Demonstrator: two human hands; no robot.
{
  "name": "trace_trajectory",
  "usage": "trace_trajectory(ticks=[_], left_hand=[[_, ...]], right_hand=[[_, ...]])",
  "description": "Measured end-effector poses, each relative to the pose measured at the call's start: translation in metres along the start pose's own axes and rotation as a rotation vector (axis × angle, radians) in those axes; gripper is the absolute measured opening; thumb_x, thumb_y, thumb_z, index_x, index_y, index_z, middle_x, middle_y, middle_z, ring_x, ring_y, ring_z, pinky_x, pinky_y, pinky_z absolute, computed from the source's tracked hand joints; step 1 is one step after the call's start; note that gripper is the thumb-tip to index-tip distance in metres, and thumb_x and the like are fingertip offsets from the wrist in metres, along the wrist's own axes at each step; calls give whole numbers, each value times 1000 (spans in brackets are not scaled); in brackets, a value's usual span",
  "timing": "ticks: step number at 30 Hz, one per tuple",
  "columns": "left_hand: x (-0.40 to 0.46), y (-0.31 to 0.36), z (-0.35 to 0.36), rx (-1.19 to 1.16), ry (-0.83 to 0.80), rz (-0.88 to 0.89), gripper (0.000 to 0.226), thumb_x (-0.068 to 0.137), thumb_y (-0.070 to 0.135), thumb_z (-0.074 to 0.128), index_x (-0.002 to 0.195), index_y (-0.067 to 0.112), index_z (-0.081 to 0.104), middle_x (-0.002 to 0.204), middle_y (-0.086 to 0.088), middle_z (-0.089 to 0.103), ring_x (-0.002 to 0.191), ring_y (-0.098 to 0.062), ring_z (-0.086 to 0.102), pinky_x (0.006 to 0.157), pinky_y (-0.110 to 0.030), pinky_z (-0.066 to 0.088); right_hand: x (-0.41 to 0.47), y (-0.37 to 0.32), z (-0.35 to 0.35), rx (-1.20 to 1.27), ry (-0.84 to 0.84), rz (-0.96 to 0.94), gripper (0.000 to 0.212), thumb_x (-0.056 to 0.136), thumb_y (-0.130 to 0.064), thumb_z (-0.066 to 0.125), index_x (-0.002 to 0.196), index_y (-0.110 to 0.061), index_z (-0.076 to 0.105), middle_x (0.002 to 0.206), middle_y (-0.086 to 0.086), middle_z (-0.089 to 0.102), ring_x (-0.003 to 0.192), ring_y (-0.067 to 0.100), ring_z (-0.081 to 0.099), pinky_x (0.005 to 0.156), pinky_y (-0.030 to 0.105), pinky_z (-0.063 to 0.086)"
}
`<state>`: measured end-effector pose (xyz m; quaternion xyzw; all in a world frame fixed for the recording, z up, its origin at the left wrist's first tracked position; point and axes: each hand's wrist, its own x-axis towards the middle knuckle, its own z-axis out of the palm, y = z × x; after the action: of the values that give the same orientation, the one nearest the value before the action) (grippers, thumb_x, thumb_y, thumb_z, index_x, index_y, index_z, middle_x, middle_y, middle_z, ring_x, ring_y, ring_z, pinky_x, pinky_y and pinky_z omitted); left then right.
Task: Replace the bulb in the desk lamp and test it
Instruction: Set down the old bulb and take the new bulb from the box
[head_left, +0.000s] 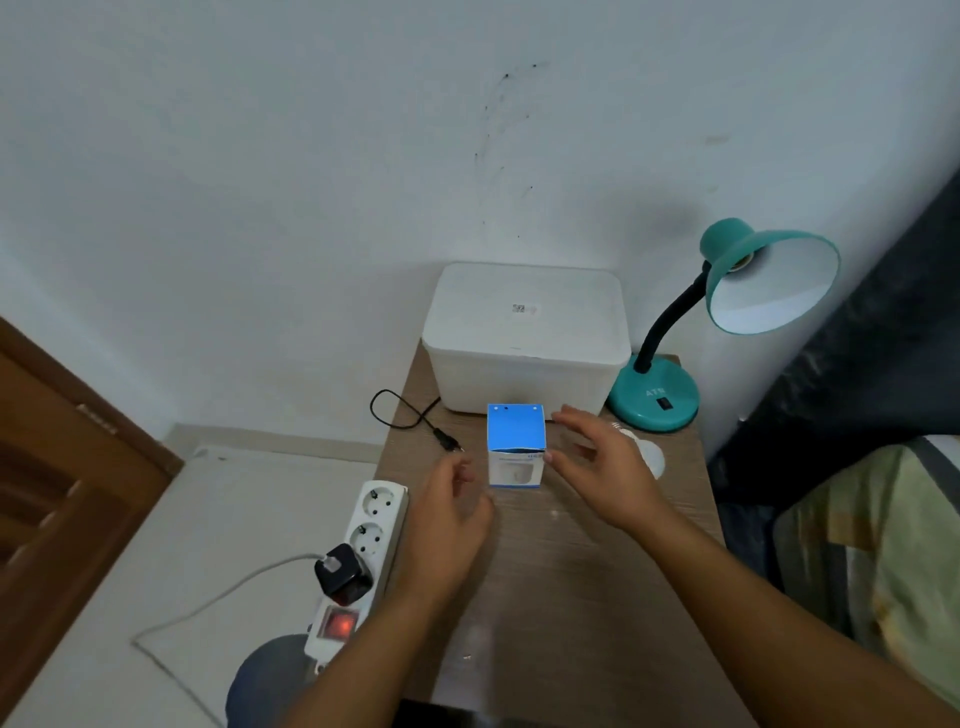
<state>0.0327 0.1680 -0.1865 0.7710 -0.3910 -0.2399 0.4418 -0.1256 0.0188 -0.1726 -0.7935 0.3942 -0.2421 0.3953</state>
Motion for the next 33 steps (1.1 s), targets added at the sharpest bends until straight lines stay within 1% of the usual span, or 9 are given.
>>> trace_trajectory(ticks=[6,9,11,13,17,21,25,28,33], left_hand=[[29,-6,8,-73,-106,-23,87,83,37,73,155,34,24,157,10,38,141,-8,40,114,-40,40],[42,-3,13,-143,-150,-34,89,89,26,73,158,32,18,153,12,44,134,2,46,110,-27,42],[46,-1,15,-204,-169,-39,83,94,14,69,158,29,18,142,16,53,120,15,52,98,-12,43],[49,0,15,-229,-162,-20,77,95,9,65,155,33,24,133,21,55,115,18,54,92,-7,45],[53,-5,14,-181,-136,26,74,94,7,66,148,42,31,130,19,60,115,11,59,91,-9,47],[57,-13,15,-100,-123,52,74,92,20,71,149,47,33,130,9,65,115,0,63,99,-22,52],[57,-11,12,-104,-136,74,80,93,16,70,148,52,25,134,18,58,116,4,60,93,-8,46],[54,-8,9,-90,-129,101,75,94,13,67,153,41,30,137,18,56,119,1,60,89,-5,46],[52,-4,9,-67,-104,157,68,95,14,65,139,56,35,135,18,57,117,1,61,85,-11,52]], right_hand=[[12,-4,13,-29,-76,11,47,89,-18,70,135,-20,59,152,-3,44,129,-1,41,104,17,38],[13,-2,17,-24,-49,13,43,89,-17,71,130,-18,63,146,-2,51,132,8,48,108,26,43],[15,-2,17,-24,-31,16,42,88,-19,73,128,-19,64,141,-3,56,128,7,52,108,28,44],[16,-2,16,-20,-28,28,41,87,-21,74,127,-20,66,136,-3,61,121,4,55,106,28,46],[20,-3,14,-4,-31,72,39,87,-28,74,125,-24,67,126,-6,66,114,3,60,102,28,49],[20,-8,11,32,-11,87,36,91,-34,68,126,-27,67,113,-13,69,102,-8,63,92,14,50],[22,-13,12,91,33,87,33,93,-36,63,125,-27,67,106,-20,68,99,-16,60,82,7,49],[26,-16,14,112,98,118,32,93,-41,61,121,-28,69,101,-19,70,96,-8,64,81,14,53],[33,-21,18,68,155,143,30,94,-47,57,117,-30,68,97,-14,72,90,1,67,80,33,60]])
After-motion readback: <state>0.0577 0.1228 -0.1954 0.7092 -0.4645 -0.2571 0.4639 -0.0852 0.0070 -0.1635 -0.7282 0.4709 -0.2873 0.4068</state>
